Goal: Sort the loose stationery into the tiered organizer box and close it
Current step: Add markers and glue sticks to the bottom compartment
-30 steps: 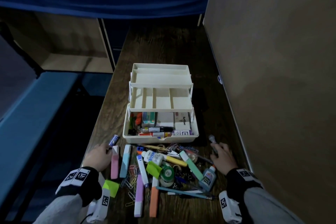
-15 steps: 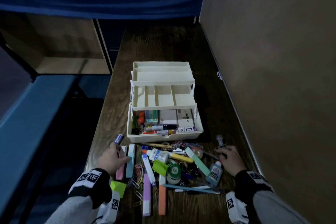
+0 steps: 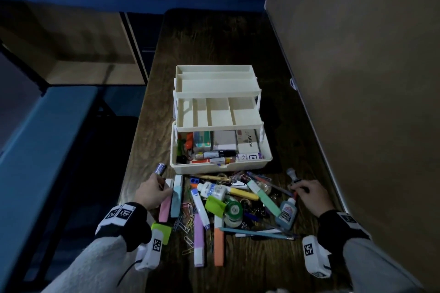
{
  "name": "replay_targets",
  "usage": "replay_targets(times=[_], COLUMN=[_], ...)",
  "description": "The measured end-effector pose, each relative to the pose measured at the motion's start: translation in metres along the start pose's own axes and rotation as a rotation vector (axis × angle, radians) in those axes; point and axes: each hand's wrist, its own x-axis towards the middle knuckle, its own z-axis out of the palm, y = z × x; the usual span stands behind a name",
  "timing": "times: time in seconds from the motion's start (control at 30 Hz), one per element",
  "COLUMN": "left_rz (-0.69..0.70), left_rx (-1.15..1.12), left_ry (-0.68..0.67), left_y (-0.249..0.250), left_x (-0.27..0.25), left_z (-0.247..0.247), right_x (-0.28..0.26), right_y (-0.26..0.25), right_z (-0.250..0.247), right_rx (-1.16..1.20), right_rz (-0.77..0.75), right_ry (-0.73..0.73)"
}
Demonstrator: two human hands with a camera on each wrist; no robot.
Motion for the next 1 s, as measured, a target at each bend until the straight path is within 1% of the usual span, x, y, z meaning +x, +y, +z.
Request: replay_targets(times=[0.17, 0.3, 0.43, 0.53, 0.63, 0.73, 0.8, 0.93, 1.0], left_rz=[0.001, 0.006, 0.019, 0.026, 0.029, 0.0, -0.014, -0.032, -0.028], left_rx=[-0.011, -0.005, 0.035, 0.073, 0.162, 0.193, 0.122, -0.275, -0.39], left_ry=[0.009, 0.009, 0.018, 0.04, 0.071, 0.058, 0.031, -0.082, -0.114], left_y=[-0.007, -0.008, -0.01, -0.011, -0.01, -0.008, -0.008, -0.016, -0.02], left_x=[-0.002, -0.003, -0.003, -0.001, 0.002, 0.004, 0.004, -0.002, -0.006], left_z=[-0.002, -0.002, 0.0, 0.002, 0.004, 0.002, -0.001, -0.007, -0.01], right_x=[0.001, 0.0, -0.002, -0.003, -0.004, -0.006, -0.008, -0.01, -0.011], right_y=[-0.004, -0.013, -0.028, -0.039, -0.045, -0.045, -0.043, -0.042, -0.043], right_z=[0.002, 0.004, 0.008, 0.009, 0.01, 0.009, 0.008, 0.006, 0.005], right_rx=[-0.003, -0.025, -0.063, -0.079, -0.096, -0.088, -0.085, -0.087, -0.089], right_rz=[-0.037, -0.025, -0.085, -0.119, -0.138, -0.142, -0.139, -0.149, -0.147], right_ry=[0.018, 0.054, 0.106, 0.098, 0.077, 0.074, 0.073, 0.071, 0.067])
